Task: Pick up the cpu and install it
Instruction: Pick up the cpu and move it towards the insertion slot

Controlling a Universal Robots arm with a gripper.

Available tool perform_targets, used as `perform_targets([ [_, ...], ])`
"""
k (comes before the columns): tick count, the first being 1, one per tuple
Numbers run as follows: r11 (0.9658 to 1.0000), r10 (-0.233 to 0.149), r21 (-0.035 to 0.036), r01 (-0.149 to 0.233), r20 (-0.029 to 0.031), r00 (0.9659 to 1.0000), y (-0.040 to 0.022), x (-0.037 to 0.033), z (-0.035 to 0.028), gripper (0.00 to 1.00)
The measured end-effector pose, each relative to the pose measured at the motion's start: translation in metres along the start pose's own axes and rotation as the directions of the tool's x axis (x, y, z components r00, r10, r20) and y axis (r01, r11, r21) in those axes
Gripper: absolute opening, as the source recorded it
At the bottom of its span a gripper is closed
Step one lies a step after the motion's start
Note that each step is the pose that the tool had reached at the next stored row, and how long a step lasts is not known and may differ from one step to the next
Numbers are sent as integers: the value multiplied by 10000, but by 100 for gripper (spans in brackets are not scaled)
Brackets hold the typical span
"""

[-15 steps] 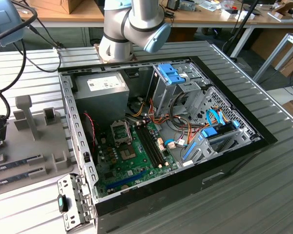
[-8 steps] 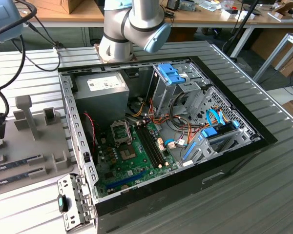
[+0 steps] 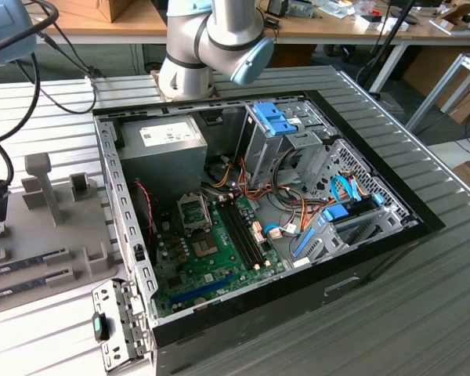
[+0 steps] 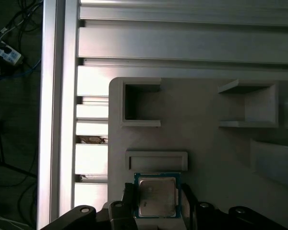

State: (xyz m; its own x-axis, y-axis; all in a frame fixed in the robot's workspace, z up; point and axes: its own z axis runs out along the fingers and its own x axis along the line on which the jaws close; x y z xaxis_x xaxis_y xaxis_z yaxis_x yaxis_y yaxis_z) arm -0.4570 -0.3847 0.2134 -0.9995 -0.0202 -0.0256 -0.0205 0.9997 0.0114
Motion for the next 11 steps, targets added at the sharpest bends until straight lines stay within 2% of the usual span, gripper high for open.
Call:
perform_targets([
  [11,10000,0,1,0,-1,10000,0,-1,-32,47],
])
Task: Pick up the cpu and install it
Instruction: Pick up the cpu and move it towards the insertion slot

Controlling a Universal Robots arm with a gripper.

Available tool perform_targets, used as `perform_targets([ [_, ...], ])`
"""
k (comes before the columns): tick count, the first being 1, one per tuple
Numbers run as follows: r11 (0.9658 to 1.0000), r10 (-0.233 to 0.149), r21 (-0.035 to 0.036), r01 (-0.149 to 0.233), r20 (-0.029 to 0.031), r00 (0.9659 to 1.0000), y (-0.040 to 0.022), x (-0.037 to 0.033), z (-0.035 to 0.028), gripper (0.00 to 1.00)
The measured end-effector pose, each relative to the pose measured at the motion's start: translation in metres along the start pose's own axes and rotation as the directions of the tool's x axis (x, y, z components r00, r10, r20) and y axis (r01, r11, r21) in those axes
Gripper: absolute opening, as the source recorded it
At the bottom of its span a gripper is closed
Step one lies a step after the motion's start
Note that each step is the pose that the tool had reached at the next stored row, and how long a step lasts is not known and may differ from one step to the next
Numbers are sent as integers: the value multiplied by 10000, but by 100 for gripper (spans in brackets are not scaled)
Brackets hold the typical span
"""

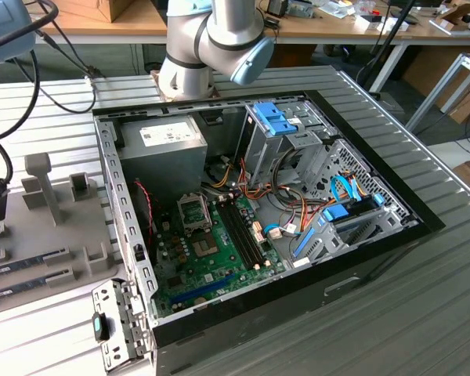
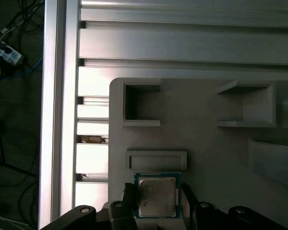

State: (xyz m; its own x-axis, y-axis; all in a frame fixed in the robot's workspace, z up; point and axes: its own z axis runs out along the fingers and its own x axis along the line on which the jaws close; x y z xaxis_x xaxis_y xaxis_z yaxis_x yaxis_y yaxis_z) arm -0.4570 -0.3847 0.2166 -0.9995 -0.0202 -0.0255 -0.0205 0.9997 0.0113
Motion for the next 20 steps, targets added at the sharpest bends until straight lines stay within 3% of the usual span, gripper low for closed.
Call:
perform_targets([
  [20,10000,-1,-1,1,1,10000,1,-3,-91,47],
])
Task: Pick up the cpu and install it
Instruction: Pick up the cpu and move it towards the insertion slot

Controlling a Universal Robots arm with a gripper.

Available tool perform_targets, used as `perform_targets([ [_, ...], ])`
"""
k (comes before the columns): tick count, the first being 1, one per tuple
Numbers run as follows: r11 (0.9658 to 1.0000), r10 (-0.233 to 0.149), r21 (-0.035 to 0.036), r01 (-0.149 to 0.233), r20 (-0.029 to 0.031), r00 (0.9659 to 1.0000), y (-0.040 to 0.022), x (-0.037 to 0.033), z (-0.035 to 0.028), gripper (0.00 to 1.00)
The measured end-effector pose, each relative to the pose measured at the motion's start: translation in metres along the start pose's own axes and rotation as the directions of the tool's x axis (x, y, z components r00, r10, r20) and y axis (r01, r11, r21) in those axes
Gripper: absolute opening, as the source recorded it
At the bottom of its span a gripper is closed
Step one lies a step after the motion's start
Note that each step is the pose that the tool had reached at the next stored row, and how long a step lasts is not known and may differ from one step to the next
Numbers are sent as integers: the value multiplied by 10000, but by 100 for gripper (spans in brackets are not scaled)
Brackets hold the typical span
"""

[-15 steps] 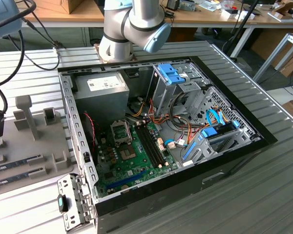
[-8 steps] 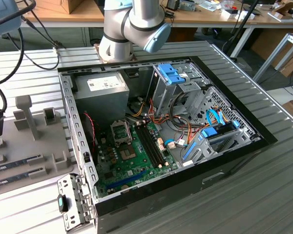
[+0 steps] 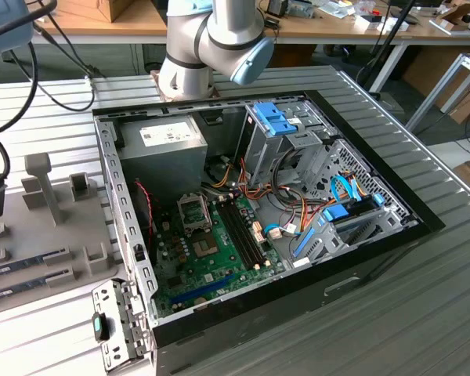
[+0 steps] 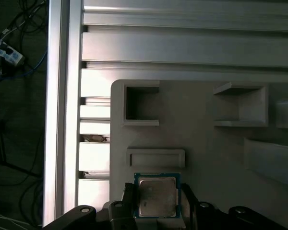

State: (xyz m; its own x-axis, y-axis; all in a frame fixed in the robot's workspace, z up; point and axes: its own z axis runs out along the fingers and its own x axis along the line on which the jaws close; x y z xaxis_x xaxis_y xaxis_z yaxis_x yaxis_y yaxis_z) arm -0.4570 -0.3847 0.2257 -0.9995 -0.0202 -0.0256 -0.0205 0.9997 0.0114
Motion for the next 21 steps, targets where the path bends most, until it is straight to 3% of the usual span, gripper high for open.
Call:
perform_targets([
  [13,10000,0,0,0,-1,10000,1,-2,-74,47],
  [21,10000,1,0,-1,1,10000,2,-4,-180,47],
])
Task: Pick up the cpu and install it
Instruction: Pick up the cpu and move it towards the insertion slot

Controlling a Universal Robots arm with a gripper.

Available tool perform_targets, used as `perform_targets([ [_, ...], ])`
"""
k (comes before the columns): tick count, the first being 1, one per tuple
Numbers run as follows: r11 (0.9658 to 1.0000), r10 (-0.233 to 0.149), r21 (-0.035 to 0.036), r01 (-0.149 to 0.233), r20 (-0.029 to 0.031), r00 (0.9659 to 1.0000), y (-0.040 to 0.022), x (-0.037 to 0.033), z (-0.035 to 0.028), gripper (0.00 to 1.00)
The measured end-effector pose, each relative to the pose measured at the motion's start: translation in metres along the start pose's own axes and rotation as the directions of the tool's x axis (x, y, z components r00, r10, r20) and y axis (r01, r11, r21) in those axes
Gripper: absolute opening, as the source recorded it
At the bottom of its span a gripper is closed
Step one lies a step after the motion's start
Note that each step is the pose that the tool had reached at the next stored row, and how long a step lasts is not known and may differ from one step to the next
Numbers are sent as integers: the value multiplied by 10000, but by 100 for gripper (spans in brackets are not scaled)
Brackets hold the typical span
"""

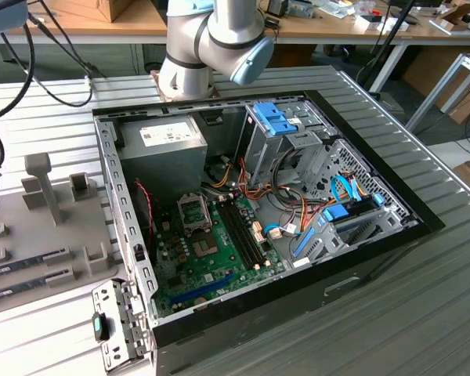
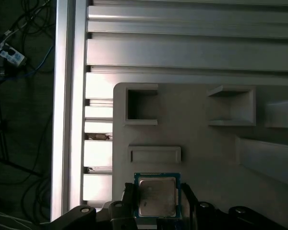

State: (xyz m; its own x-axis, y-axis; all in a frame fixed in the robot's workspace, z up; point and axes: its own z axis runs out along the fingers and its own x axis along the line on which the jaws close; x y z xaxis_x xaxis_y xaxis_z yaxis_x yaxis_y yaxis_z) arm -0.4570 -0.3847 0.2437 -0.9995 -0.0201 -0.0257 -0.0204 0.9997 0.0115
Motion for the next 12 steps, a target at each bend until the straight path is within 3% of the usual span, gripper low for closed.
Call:
perform_targets([
  [12,10000,0,-10,0,-1,10000,3,-6,-216,47],
])
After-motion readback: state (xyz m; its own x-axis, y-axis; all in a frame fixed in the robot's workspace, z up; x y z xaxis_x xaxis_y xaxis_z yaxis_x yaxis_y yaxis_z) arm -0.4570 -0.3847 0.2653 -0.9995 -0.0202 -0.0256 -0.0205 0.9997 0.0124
